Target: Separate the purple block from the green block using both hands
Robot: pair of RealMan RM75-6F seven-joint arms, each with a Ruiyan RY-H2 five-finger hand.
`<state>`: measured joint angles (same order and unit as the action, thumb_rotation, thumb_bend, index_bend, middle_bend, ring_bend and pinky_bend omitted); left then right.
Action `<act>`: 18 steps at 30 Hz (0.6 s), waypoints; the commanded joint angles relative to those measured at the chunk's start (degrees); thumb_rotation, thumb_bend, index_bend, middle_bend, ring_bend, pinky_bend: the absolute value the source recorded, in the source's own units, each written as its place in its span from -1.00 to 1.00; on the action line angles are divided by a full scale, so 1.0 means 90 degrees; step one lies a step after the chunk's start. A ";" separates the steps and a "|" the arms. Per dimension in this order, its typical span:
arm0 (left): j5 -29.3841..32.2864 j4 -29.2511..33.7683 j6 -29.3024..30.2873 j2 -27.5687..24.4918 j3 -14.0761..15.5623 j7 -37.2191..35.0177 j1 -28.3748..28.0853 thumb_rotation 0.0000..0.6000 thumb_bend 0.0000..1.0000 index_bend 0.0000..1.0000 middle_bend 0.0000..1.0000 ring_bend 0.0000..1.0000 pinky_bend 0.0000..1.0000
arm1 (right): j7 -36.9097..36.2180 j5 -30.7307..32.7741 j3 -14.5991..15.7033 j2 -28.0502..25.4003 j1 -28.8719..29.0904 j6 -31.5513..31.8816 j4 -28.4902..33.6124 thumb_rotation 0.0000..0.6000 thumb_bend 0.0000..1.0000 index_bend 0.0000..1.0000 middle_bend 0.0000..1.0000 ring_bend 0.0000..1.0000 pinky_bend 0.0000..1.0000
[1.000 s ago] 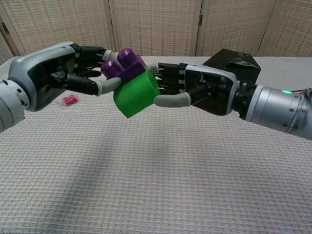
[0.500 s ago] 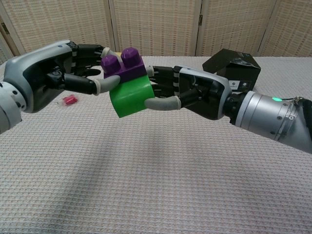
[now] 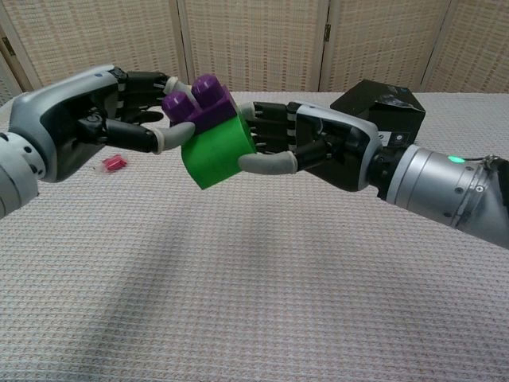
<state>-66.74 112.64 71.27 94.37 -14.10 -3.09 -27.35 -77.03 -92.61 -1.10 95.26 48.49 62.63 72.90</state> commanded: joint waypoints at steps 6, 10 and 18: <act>-0.0032 -0.0031 0.0053 -0.0018 -0.0147 -0.0002 -0.0032 1.00 0.11 0.62 -0.38 -0.90 -1.00 | 0.0096 -0.0028 0.0084 -0.0009 -0.0132 0.0052 -0.0114 1.00 -0.39 0.98 -0.42 -0.47 -1.00; -0.0054 -0.0025 0.0052 -0.0030 -0.0208 -0.0007 -0.0063 1.00 0.11 0.62 -0.38 -0.90 -1.00 | 0.0070 -0.0038 0.0108 0.0030 -0.0160 0.0029 -0.0225 1.00 -0.40 0.98 -0.42 -0.47 -1.00; 0.0014 -0.0095 0.0050 -0.0062 -0.0298 -0.0029 -0.0092 1.00 0.11 0.62 -0.38 -0.90 -1.00 | -0.0064 -0.0068 0.0095 0.0032 -0.0211 0.0095 -0.0342 1.00 -0.40 0.98 -0.42 -0.47 -1.00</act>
<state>-66.63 111.80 71.74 93.83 -16.78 -3.34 -28.16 -77.58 -93.20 -0.23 95.56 46.60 63.45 69.84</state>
